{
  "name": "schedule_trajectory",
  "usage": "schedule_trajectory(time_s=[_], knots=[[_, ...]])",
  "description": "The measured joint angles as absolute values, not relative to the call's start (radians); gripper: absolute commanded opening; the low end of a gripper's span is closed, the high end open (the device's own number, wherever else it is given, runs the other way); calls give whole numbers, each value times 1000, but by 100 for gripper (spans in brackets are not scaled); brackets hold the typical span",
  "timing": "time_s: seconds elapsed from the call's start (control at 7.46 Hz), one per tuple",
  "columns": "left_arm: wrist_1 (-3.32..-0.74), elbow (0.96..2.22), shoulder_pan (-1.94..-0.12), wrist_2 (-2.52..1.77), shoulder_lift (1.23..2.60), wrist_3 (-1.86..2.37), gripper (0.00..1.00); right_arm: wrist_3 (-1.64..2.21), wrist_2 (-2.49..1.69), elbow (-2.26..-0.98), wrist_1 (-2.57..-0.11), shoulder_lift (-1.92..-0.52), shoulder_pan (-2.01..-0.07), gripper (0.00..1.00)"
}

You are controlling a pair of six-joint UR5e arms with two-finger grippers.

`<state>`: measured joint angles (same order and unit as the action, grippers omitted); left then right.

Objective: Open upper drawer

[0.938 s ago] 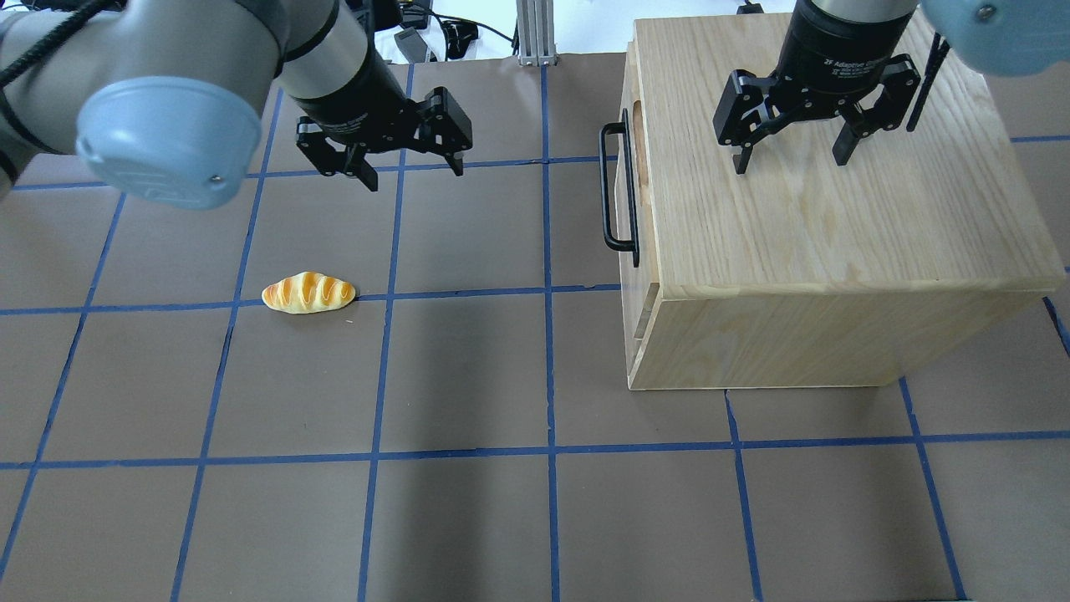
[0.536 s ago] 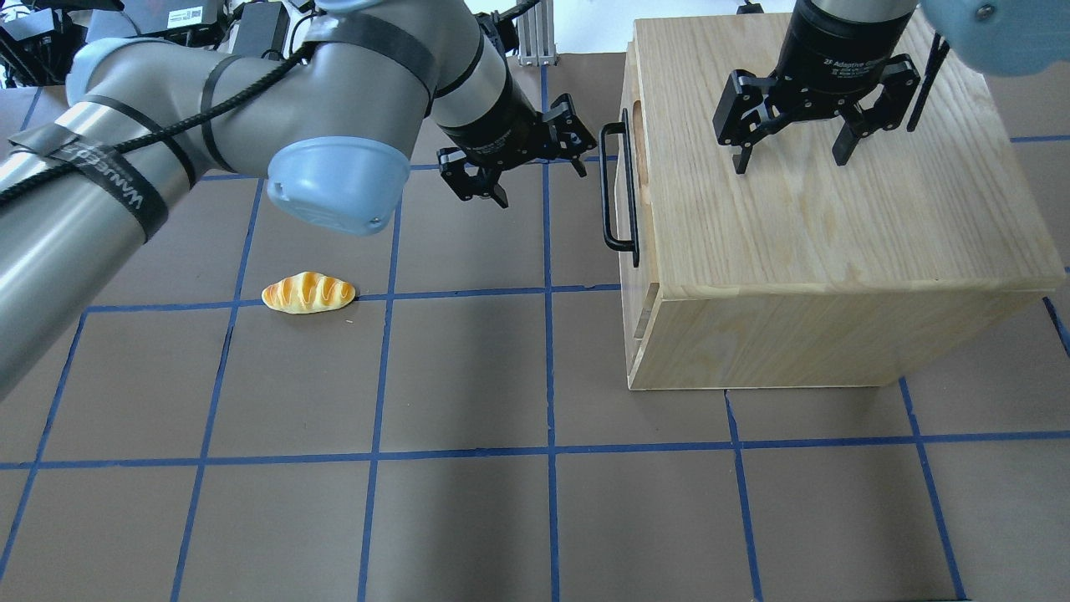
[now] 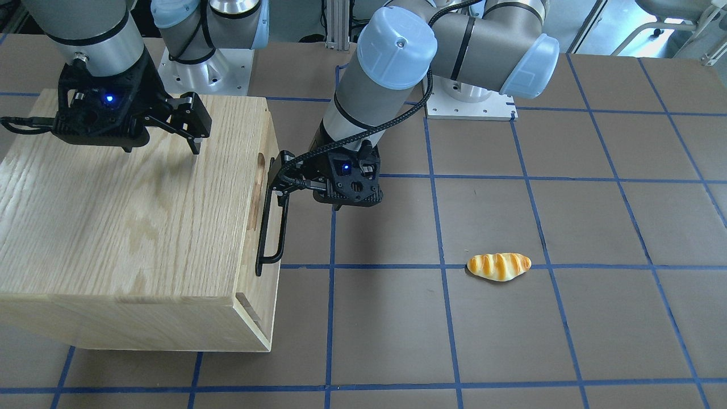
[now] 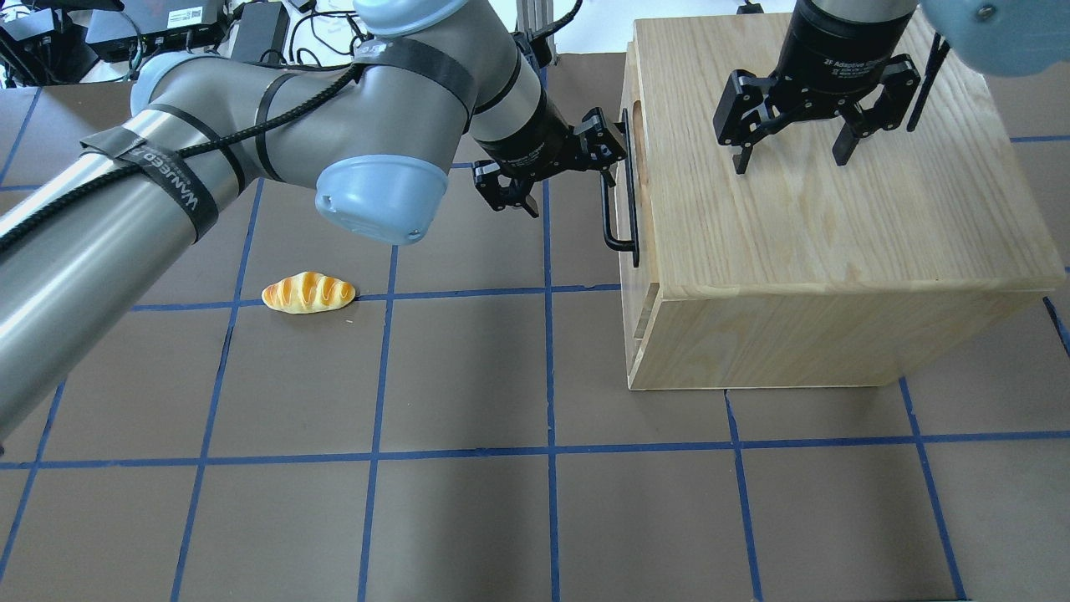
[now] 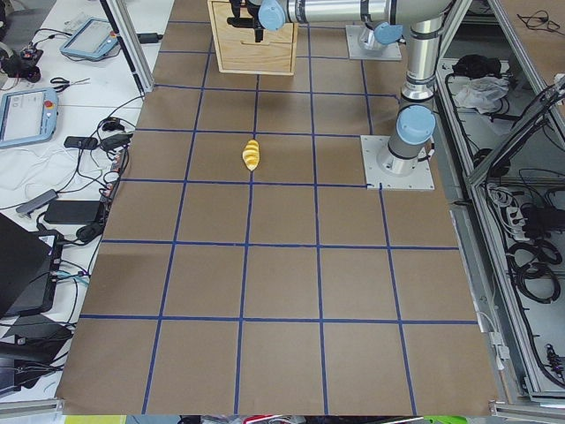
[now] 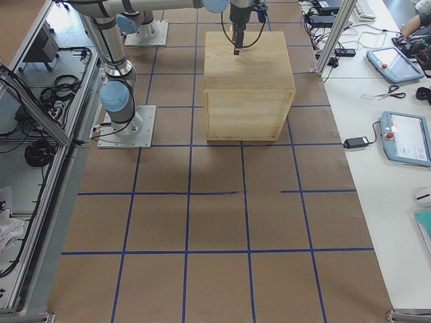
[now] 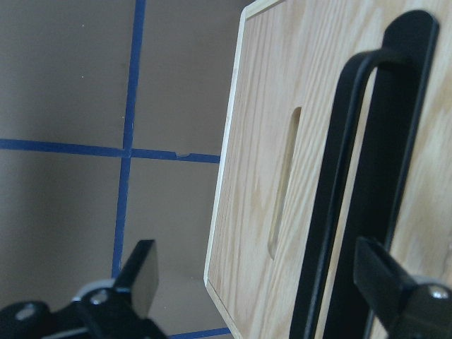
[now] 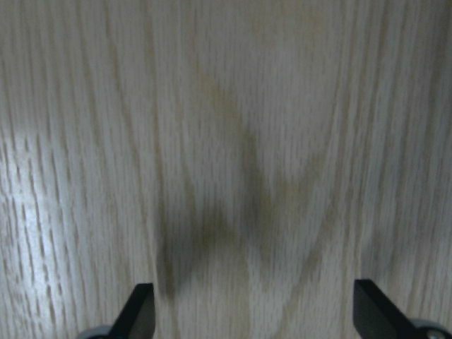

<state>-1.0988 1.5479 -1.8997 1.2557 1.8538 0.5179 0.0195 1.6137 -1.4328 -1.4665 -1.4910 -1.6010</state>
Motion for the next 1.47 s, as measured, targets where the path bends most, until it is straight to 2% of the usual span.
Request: schedule_trajectory(time_s=[1.47], knots=[[-1042, 1555, -1911, 1261, 1893, 466, 100, 19, 1614, -1433, -1466, -1491, -1601, 100]])
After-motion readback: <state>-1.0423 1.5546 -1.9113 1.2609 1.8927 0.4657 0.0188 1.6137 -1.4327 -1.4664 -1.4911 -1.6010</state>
